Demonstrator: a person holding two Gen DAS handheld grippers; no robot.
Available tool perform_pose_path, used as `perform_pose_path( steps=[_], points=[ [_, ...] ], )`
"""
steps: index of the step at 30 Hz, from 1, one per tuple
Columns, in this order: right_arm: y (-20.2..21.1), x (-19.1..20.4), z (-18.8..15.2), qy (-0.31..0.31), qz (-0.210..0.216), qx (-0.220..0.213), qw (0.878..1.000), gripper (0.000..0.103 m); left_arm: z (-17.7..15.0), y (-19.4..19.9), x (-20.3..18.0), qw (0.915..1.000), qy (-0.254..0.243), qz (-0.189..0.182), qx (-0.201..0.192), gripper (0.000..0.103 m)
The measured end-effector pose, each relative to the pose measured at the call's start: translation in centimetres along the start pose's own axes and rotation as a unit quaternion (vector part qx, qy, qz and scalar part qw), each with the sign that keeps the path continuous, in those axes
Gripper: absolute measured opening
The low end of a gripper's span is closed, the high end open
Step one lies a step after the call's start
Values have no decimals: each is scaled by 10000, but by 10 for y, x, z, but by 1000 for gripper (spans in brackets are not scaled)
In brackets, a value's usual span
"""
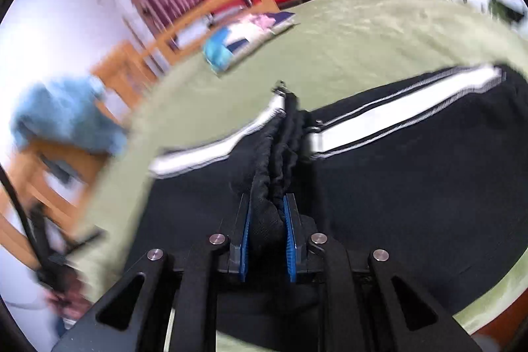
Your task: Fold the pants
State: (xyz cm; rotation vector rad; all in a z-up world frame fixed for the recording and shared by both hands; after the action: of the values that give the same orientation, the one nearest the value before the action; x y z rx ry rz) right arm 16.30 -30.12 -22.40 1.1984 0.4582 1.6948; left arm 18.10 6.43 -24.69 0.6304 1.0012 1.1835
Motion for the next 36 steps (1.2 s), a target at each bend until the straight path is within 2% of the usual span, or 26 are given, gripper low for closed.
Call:
perform_pose_path(
  steps=[1, 2, 4, 7, 8, 9, 11, 12, 14, 17, 19, 20, 21, 22, 24, 25, 26, 28, 30, 32, 33, 34, 36],
  points=[
    [1, -2, -4, -60, 126, 153, 9998, 17, 0, 0, -1, 10000, 1, -39, 12, 85],
    [-2, -4, -9, -27, 51, 287, 9996, 18, 0, 0, -1, 10000, 1, -65, 16, 85],
    [-18, -18, -26, 117, -470, 694, 9964, 20, 0, 2, -2, 10000, -15, -82, 4, 85],
    [-46, -26, -42, 277, -913, 1246, 9876, 22, 1, 4, -3, 10000, -37, -83, -27, 85],
    [-45, -25, -41, 362, -962, 1219, 9872, 23, 1, 4, -3, 9999, -38, -87, -36, 85],
    [-42, -23, -38, 419, -982, 1159, 9875, 28, 1, 5, -2, 9999, -36, -89, -43, 85],
    [-32, -16, -25, 482, -1071, 904, 9890, 46, 1, 4, -2, 9999, -23, -97, -41, 85],
    [-27, -14, -18, 508, -1123, 695, 9899, 60, 1, 3, -2, 9999, -16, -105, -25, 85],
    [-25, -9, -8, 633, -1152, 483, 9902, 67, 0, 1, -3, 9999, -19, -105, 4, 85],
    [-50, -18, -2, 782, -1562, 694, 9822, 67, -1, 1, -5, 9999, -96, -50, -18, 85],
    [-71, -29, -10, 630, -1583, 1096, 9793, 59, -1, 1, -5, 9999, -146, 7, -45, 85],
    [-77, -31, -14, 580, -1492, 1163, 9802, 49, -1, 0, -6, 9999, -151, 19, -44, 85],
    [-76, -27, -15, 635, -1390, 1152, 9815, 27, -1, -1, -6, 9999, -149, 21, -34, 85],
    [-74, -23, -17, 680, -1235, 1180, 9830, 19, -1, -2, -6, 9999, -144, 21, -22, 85],
    [-52, -17, -10, 469, -618, 927, 9927, 16, -2, -4, -5, 9999, -135, 34, 1, 85],
    [-40, -18, -6, 216, -157, 812, 9963, 16, -3, -5, -5, 9999, -139, 35, 19, 85],
    [-35, -25, -6, -29, 27, 789, 9969, 16, -3, -6, -5, 9999, -144, 32, 35, 85],
    [-44, -43, -13, -123, -394, 1027, 9939, 21, -4, -11, -7, 9999, -129, -51, 103, 85],
    [-62, -50, -29, 88, -786, 1398, 9870, 26, -5, -14, -10, 9997, -100, -123, 170, 84],
    [-55, -41, -29, 423, -993, 1230, 9865, 38, -7, -17, -16, 9996, -115, -134, 207, 84],
    [-48, -38, -27, 566, -1158, 1188, 9845, 50, -8, -18, -20, 9996, -142, -148, 209, 84],
    [-42, -36, -25, 637, -1234, 1129, 9839, 55, -9, -21, -24, 9994, -178, -155, 236, 84],
    [-24, -33, -20, 772, -1279, 877, 9849, 56, -10, -25, -31, 9992, -204, -135, 320, 84]
  ],
)
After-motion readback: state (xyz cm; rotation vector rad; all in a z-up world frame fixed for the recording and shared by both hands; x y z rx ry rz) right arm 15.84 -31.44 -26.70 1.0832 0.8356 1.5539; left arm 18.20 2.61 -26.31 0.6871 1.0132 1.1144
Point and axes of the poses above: each gripper's, at about its wrist camera, not at the fingertips, and y roughly against the way its jaws point, x to its left, z to its top, the point moved 10 cm from there along -y, roughly the way its jaws point, and after that the axes turned 11 degrees about x, right-handed, at the moved point
